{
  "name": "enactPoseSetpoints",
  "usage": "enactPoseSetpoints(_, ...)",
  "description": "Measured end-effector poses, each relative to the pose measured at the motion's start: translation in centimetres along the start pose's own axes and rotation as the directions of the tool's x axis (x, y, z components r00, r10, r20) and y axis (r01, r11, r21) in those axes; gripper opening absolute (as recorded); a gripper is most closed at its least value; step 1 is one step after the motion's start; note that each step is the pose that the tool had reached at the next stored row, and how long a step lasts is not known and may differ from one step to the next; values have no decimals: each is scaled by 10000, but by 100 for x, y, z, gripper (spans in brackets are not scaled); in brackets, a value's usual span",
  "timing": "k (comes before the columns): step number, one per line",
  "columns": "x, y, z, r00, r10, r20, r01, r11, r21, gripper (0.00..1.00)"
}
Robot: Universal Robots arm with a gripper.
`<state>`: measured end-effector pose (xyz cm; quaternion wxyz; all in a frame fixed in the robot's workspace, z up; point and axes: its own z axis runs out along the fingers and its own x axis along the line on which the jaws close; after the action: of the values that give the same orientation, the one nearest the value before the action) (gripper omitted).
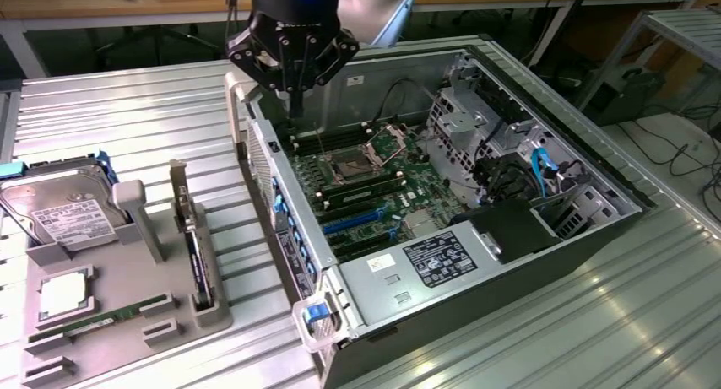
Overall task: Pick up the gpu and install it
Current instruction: 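Reach for the gpu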
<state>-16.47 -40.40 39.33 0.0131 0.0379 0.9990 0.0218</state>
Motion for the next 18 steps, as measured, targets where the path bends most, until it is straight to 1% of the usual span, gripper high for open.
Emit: enactPoseSetpoints(18, 60, -17, -2, 10000, 0, 0, 0, 10000, 0, 11)
